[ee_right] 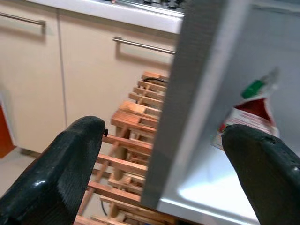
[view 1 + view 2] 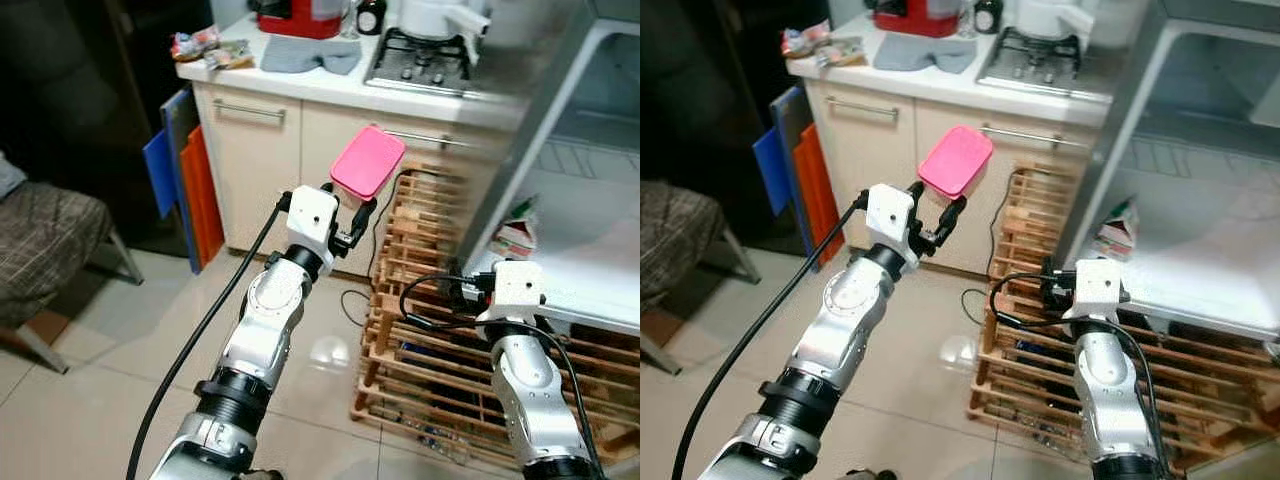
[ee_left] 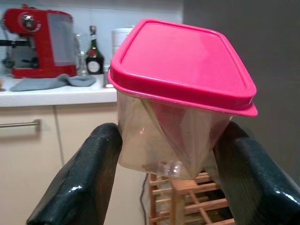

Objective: Restocking fridge

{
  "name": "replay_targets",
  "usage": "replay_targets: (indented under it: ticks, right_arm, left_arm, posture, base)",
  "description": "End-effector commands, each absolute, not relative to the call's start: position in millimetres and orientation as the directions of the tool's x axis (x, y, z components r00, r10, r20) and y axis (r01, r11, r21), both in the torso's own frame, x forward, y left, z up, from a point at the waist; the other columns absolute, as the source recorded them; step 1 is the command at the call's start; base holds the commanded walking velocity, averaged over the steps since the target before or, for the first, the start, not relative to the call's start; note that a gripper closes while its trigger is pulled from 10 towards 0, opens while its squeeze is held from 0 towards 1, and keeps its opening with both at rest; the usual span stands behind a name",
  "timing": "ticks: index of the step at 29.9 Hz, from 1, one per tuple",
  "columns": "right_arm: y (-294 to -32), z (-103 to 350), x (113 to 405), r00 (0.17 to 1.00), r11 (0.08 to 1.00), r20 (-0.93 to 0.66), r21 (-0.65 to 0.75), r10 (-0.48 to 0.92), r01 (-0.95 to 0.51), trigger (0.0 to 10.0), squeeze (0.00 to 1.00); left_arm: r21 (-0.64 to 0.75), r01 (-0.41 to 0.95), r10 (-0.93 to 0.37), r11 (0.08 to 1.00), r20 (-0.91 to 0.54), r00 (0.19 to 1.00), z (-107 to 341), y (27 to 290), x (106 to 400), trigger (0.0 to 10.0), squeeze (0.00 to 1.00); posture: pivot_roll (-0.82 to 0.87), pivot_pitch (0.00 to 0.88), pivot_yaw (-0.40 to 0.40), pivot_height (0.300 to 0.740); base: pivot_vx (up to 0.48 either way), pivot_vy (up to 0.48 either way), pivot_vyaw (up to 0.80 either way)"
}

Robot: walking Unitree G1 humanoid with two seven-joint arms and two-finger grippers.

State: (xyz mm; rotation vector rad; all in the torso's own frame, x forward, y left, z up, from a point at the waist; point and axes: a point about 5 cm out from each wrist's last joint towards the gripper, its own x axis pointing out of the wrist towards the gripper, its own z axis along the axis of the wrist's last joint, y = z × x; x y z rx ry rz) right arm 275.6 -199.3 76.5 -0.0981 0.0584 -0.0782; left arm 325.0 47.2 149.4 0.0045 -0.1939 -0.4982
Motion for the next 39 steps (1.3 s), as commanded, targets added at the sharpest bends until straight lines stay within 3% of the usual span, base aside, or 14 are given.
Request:
replay_targets:
  ticks: [1,25,30,39]
  right_arm:
    - [-200,82,278,0.995,0.991,-0.045,-0.101,-0.094,0.089,10.0,0.0]
    - [-194,82,279,0.995,0.993,-0.048,-0.092,-0.084,0.079,10.0,0.0]
    - [-195,84,279,0.996,0.992,-0.034,-0.089,-0.088,0.085,10.0,0.0]
    - [-203,81,278,0.992,0.99,-0.055,-0.087,-0.115,0.11,10.0,0.0]
  left_arm:
    - [0.048,0.482,-0.482,0.875,0.18,0.857,151,47,326,10.0,0.0]
    - [0.042,0.489,-0.489,0.871,0.14,0.861,141,48,325,10.0,0.0]
    - [0.043,0.491,-0.492,0.87,0.131,0.861,140,48,325,10.0,0.0]
    - [0.034,0.493,-0.494,0.869,0.108,0.863,135,46,327,10.0,0.0]
  posture:
    - [-0.18,0.0,0.001,0.723]
    - [-0.18,0.0,-0.003,0.605]
    - [-0.18,0.0,-0.005,0.605]
    - [-0.19,0.0,-0.006,0.605]
  base:
    - [0.0,0.0,0.43]
    - [0.0,0.0,0.07]
    - [0.0,0.0,0.0]
    - [0.0,0.0,-0.73]
